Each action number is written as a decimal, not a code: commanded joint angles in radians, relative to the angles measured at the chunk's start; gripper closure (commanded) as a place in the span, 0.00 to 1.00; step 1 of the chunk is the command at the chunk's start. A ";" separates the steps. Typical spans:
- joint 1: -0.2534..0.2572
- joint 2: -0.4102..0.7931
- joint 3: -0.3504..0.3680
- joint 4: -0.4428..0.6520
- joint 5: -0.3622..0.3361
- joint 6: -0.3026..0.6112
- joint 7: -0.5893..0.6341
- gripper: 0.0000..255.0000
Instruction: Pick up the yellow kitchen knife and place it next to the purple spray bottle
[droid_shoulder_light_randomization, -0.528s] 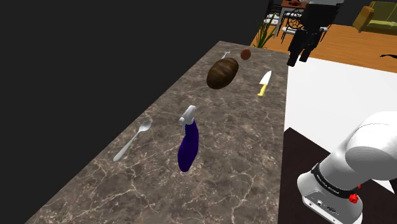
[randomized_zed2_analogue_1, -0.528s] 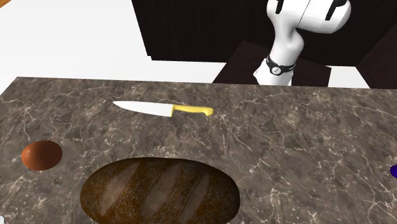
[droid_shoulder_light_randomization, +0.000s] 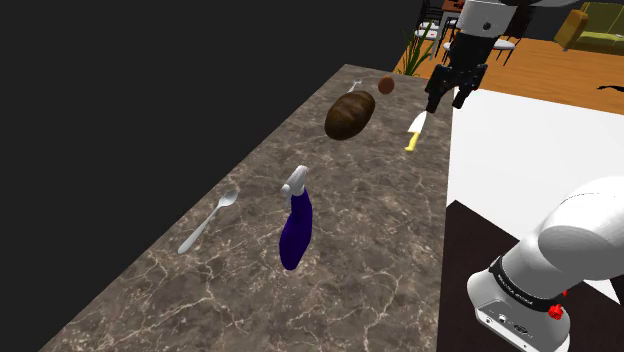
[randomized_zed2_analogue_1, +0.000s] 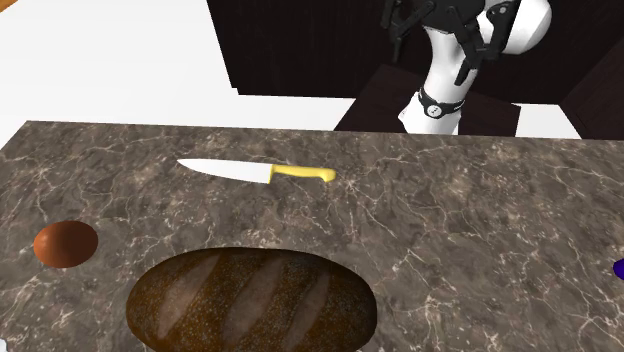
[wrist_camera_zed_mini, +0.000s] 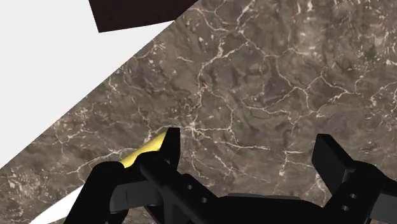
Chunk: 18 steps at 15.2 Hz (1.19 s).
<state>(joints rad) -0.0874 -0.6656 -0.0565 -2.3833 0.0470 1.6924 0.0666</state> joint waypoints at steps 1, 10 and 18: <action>-0.023 0.037 0.004 -0.028 -0.004 0.089 0.049 0.00; -0.135 0.239 -0.003 -0.083 -0.042 0.434 0.251 0.00; -0.233 0.451 -0.026 -0.068 -0.093 0.705 0.445 0.00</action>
<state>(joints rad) -0.3079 -0.2392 -0.0788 -2.4604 -0.0381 2.3700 0.4843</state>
